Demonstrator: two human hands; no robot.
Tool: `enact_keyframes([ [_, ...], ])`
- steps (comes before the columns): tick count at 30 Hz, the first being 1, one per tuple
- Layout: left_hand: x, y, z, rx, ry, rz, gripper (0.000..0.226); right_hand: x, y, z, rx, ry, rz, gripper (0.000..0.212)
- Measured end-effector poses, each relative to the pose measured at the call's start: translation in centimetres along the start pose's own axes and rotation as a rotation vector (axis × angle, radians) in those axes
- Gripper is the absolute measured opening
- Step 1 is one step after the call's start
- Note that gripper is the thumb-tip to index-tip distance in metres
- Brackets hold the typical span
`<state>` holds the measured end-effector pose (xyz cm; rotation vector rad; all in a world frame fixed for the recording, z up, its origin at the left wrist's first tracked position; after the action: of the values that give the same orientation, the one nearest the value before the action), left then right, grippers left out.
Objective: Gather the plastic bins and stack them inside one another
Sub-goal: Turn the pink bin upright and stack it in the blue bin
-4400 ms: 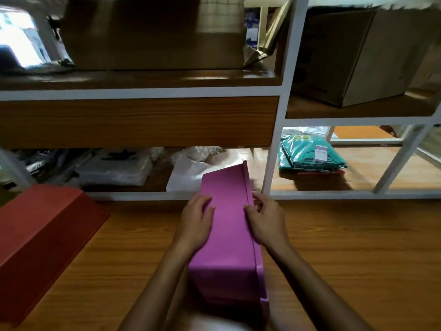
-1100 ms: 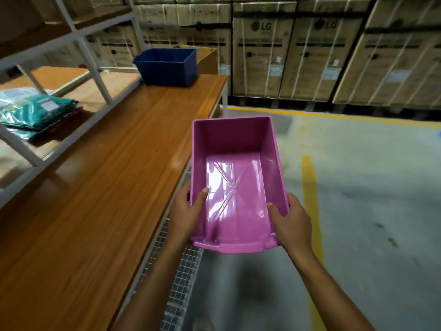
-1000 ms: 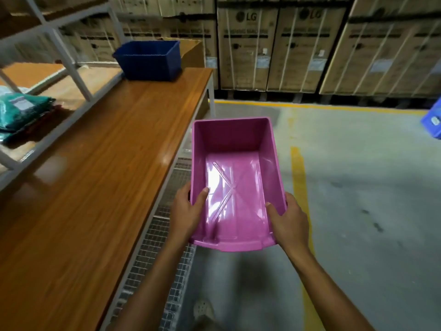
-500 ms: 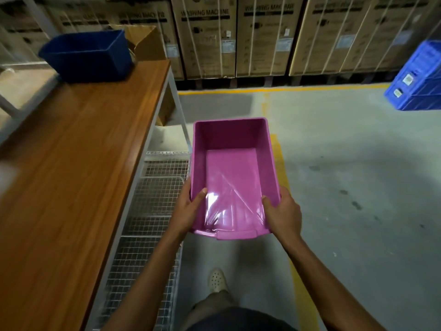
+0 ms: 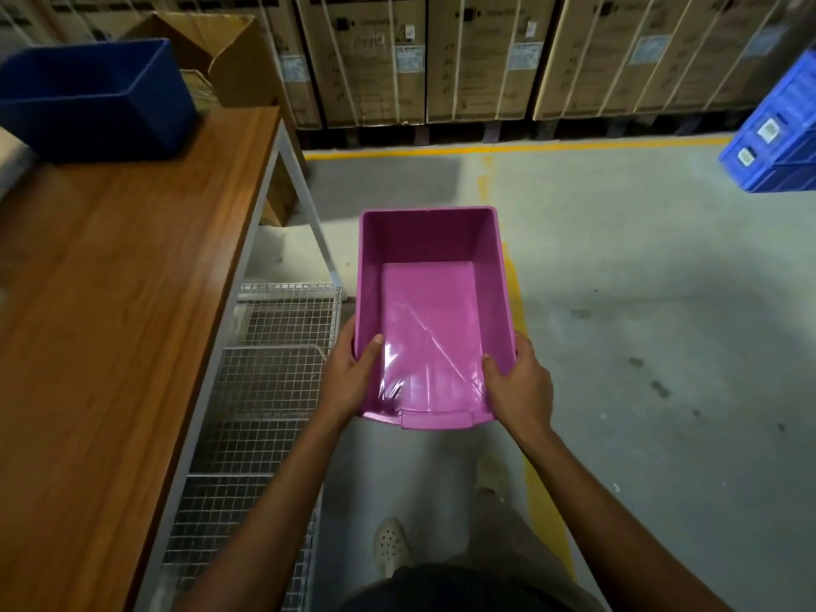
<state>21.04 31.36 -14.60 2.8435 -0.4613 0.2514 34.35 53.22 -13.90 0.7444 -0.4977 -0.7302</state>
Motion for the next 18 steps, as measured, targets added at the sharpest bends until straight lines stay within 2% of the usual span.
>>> enact_keyframes([
  [4,-4.1,-2.4,-0.4,-0.078,-0.025,-0.079,0.057,-6.1,-0.5,0.1,0.012,0.036,0.043,0.057],
  [8,-7.8,-5.1,-1.5,-0.089,-0.005,-0.170,0.048,-12.8,-0.4,0.7,0.039,0.086,0.084,0.061],
  [13,-12.1,-7.9,-3.2,-0.130,-0.002,-0.276,0.058,-20.0,0.2,2.1,0.051,0.174,0.127,0.061],
  [18,-15.1,-9.2,-5.9,-0.085,-0.016,-0.363,0.056,-25.8,0.6,4.7,0.030,0.255,0.135,0.060],
])
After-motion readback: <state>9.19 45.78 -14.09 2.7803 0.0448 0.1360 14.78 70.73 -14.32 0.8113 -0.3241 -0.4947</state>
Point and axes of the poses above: each hand's wrist, its own x-axis away from the middle knuckle, its own y-axis out of the back of the hand, z = x × y, the point moved 7 cm from there along -x, towards the middle knuckle, and after that the axes turned 7 degrees about x, right-handed, at the moved point
